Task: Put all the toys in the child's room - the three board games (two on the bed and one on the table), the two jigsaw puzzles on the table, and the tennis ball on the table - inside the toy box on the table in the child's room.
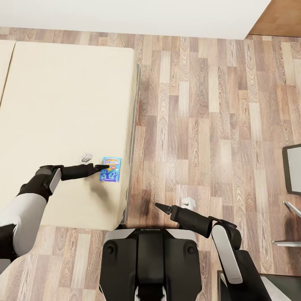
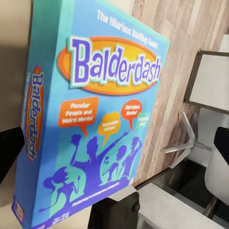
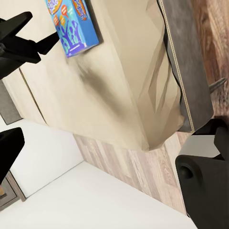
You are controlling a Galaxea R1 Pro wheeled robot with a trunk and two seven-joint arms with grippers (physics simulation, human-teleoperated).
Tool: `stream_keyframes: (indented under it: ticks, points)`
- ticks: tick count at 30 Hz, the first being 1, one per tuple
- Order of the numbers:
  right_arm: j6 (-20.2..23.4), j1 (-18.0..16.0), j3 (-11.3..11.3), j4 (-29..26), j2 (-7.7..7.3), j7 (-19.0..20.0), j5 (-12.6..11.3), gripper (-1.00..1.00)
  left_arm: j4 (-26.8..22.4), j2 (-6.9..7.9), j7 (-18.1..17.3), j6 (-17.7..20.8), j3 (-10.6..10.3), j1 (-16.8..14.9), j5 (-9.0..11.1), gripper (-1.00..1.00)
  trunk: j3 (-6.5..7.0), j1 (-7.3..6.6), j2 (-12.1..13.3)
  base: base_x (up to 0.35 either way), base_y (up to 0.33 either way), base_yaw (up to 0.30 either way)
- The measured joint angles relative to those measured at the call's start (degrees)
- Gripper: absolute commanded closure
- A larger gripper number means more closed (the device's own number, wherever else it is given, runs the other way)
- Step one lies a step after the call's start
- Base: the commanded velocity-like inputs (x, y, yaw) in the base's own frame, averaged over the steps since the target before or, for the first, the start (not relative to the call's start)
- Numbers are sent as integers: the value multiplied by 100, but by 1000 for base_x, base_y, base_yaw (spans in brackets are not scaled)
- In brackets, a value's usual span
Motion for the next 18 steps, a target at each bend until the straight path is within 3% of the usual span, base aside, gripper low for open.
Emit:
stream_keyframes:
  ticks: [18]
  points:
    - [0, -3, 0, 0, 0, 0, 0, -100, 0, -11, -10, -9, -2, 3, 6, -100, 0, 0, 0, 0, 0, 0]
